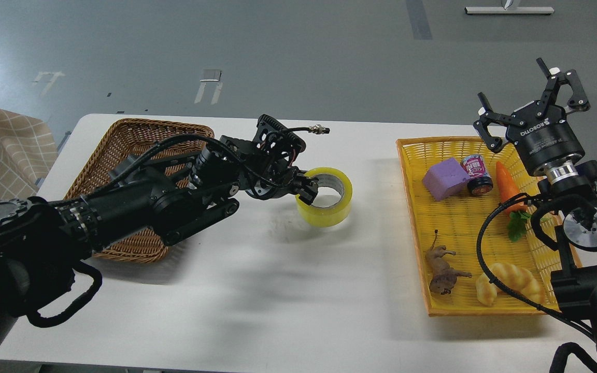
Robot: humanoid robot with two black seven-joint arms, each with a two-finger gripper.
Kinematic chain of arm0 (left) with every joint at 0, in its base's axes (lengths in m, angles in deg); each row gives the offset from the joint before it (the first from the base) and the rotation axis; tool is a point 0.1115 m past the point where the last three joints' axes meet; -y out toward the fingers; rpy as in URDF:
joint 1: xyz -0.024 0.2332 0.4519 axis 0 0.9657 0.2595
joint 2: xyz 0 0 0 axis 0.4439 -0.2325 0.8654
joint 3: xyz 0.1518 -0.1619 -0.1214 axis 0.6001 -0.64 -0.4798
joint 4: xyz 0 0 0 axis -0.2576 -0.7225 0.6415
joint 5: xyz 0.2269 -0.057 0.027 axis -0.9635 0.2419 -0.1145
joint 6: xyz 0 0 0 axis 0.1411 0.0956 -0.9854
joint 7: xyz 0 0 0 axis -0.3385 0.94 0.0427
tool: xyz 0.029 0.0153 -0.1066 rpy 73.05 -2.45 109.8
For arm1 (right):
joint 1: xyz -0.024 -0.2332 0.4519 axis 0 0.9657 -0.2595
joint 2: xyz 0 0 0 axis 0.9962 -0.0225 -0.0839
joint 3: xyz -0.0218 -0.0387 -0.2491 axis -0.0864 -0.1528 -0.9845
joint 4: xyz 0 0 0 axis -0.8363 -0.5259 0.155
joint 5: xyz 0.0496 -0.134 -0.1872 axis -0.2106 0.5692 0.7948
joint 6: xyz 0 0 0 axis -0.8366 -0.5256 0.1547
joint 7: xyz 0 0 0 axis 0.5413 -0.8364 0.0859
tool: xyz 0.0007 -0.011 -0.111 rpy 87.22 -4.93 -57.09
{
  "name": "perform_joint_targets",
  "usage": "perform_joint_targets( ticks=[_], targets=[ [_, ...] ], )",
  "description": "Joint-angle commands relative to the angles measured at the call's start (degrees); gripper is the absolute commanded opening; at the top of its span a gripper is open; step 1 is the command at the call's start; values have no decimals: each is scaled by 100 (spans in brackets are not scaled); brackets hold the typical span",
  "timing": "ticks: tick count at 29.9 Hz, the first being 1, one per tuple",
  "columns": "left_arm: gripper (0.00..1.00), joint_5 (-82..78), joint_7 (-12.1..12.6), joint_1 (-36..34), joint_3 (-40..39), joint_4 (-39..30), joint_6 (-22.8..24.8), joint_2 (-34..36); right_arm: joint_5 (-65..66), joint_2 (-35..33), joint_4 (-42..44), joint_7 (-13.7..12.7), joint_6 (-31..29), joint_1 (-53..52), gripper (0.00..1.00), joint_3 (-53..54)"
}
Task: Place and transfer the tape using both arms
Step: 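Grasp the tape roll's rim with the left gripper and lift it, then carry the tape roll with the left gripper and lower it into the basket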
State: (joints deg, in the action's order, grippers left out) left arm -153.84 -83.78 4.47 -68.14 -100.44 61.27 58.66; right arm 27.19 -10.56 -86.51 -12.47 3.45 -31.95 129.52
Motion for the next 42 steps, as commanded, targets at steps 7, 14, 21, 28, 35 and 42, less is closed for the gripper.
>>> perform_joint_targets(
  ticks=[7, 14, 21, 28, 35, 42],
  targets=[
    [0, 413, -36, -691, 0, -22, 0, 897, -9, 6, -16, 0, 0, -10, 100, 0],
    [0, 519, -133, -806, -8, -22, 0, 1925, -9, 50, -34, 0, 0, -46, 100, -26],
    [0, 581, -247, -692, 9, -22, 0, 2638, -9, 76, -42, 0, 0, -63, 100, -70],
    [0, 607, -318, -358, 97, -13, 0, 3051, -9, 76, -42, 0, 0, -81, 100, -97],
    [0, 634, -405, 90, 88, 40, 0, 3306, -9, 102, -34, -9, 0, -90, 100, -106],
    [0, 721, -467, 485, 88, 40, 0, 3605, -9, 129, -34, -9, 0, -98, 100, -106]
  ],
)
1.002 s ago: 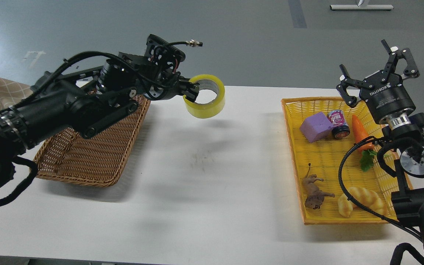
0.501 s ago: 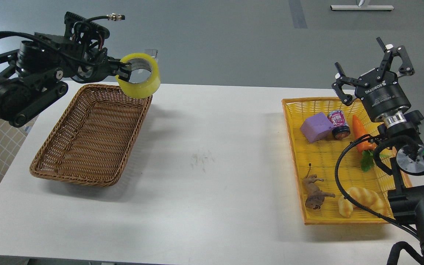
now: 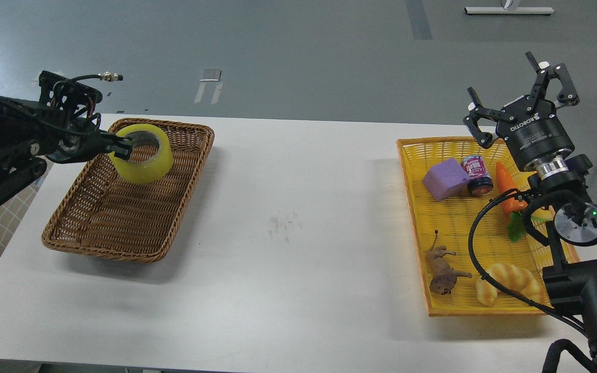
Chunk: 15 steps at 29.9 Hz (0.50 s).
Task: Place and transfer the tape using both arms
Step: 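Carry the tape roll with the left gripper and lower it into the basket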
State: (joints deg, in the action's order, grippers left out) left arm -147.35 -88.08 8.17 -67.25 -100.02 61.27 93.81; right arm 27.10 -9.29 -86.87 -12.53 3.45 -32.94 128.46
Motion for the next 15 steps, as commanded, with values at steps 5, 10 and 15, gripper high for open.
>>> perform_joint_targets(
  ticks=[5, 10, 15],
  targets=[
    [0, 152, -63, 327, -1, 24, 0, 117, 0, 2, 2, -3, 0, 1, 100, 1],
    [0, 161, -72, 538, -1, 33, 0, 117, 0, 2, 2, -3, 0, 9, 100, -8],
    [0, 170, -72, 652, -1, 121, -58, 108, 9, 2, 2, -3, 0, 1, 100, 1]
  ],
)
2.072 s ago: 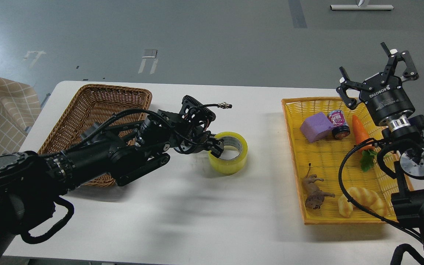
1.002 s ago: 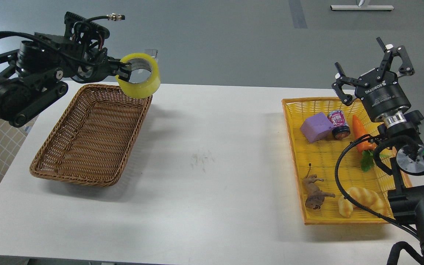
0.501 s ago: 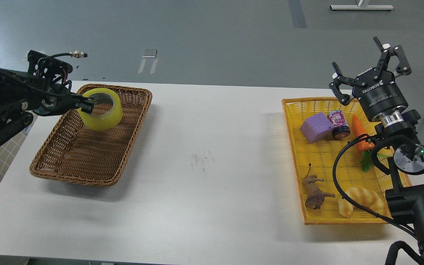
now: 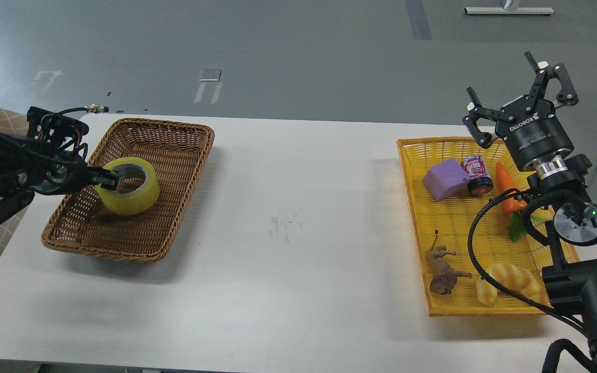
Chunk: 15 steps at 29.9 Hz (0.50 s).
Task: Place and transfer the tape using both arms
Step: 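Carry the tape roll with the left gripper and lower it into the basket, then open the left gripper and lift it away from the basket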
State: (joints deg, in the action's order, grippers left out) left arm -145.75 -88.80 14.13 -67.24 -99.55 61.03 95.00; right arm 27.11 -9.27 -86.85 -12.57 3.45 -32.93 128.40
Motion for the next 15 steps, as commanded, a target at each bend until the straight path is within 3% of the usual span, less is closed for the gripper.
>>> perform_joint_targets(
  ticks=[1, 9, 10, 11, 12, 15],
  targets=[
    [0, 9, 0, 56, -2, 83, -42, -11, -1, 0, 0, 1, 0, 0, 100, 7],
    [0, 18, 44, 56, -2, 100, -51, -38, -1, 0, 26, 1, 0, 0, 100, 7],
    [34, 53, 79, 56, -11, 100, -68, -46, -1, 0, 35, 1, 0, 0, 100, 7],
    [52, 97, 106, 56, -11, 100, -95, -47, -1, 0, 26, 9, 0, 0, 100, 7],
    [60, 167, 123, 56, -11, 100, -130, -38, -1, 0, 26, 1, 0, 0, 100, 7],
    [66, 606, 167, 65, -2, 91, -200, -29, 8, 0, 35, 1, 0, 0, 100, 7]
  ],
)
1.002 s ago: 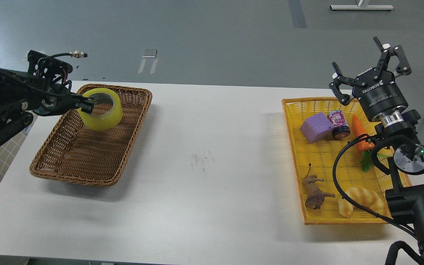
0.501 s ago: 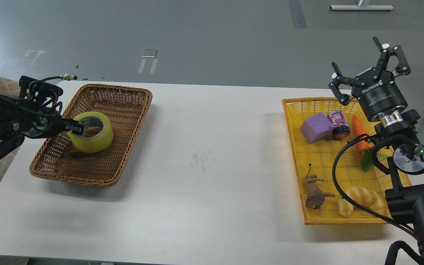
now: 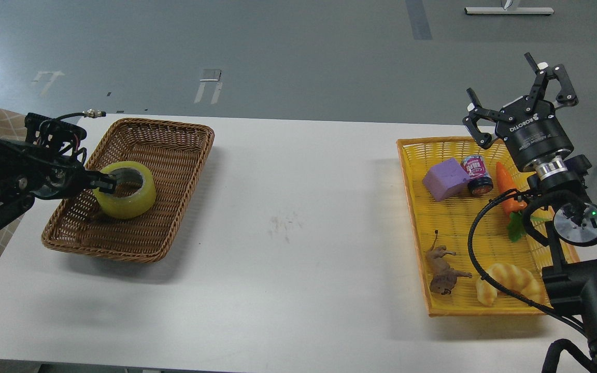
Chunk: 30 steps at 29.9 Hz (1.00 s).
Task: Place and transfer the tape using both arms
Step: 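Open the left gripper and lift it away from the basket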
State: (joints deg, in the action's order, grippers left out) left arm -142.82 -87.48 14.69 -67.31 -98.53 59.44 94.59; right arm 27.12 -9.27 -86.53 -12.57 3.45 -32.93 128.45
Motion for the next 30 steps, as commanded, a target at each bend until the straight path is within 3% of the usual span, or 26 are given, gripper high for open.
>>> perform_joint_targets(
  ticks=[1, 9, 14, 21, 23, 27, 30],
  targets=[
    [66, 409, 27, 0, 14, -10, -42, 21, -2, 0, 3, 0, 0, 0, 100, -7],
    [72, 866, 27, -105, -100, -107, -42, 170, 7, 0, 3, 0, 0, 0, 100, 1],
    [73, 2526, -96, -711, -127, -116, -7, 267, 7, 0, -23, 0, 0, 17, 100, -7],
    [81, 5529, -491, -1405, -433, -124, 11, 223, 7, 0, -41, -8, 0, -27, 100, -7],
    [86, 5928, -632, -1432, -513, -133, 20, 136, 7, -9, -41, -8, 0, -71, 100, -7],
    [97, 6684, -1158, -1415, -776, -264, 20, -181, 7, -9, -67, -8, 0, -167, 100, -16],
    [98, 6895, -1230, -1397, -882, -353, 20, -418, 16, -35, -59, -17, 0, -255, 100, -25]
  ],
)
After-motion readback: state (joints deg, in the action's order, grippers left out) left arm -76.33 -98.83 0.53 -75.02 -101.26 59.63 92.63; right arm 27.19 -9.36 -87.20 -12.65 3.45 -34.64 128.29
